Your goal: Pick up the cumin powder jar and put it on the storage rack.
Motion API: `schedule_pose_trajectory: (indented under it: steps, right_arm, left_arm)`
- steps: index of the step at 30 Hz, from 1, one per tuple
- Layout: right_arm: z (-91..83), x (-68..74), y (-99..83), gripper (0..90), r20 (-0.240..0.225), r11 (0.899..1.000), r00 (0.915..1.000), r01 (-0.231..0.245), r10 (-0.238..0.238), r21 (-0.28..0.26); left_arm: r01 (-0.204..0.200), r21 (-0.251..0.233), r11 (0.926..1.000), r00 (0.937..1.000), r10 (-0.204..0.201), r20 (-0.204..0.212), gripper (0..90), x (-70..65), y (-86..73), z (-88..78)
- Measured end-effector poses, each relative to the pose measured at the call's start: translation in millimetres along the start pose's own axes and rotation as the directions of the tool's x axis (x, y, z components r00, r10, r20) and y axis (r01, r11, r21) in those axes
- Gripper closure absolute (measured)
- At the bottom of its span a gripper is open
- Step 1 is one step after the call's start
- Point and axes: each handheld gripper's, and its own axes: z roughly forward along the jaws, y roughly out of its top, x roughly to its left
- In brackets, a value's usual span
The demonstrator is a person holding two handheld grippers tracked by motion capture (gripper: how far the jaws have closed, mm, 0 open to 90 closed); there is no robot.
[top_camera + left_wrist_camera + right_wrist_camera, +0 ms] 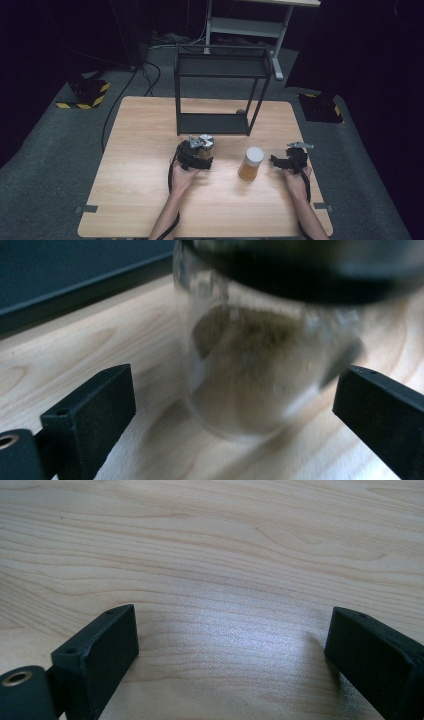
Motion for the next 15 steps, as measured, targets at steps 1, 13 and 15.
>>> schedule_pose_trajectory:
  steps: [1,13,15]
  right_arm:
    - [0.0,0.0,0.0,6.3,0.000,1.000,1.0000,0.000,0.000,0.000]
    - [0.0,0.0,0.0,6.3,0.000,1.000,1.0000,0.000,0.000,0.000]
    - [0.0,0.0,0.0,6.3,0.000,1.000,1.0000,0.000,0.000,0.000]
  left_arm:
    - [0.003,0.001,1.0000,1.0000,-0.003,0.002,4.9,-0.1,1.2,1.8]
    - [0.031,-0.010,0.9995,0.9992,-0.031,-0.024,14.5,-7.0,4.4,13.8]
    - [0.036,-0.012,0.9993,0.9991,-0.037,-0.023,16.3,-6.5,4.1,14.1]
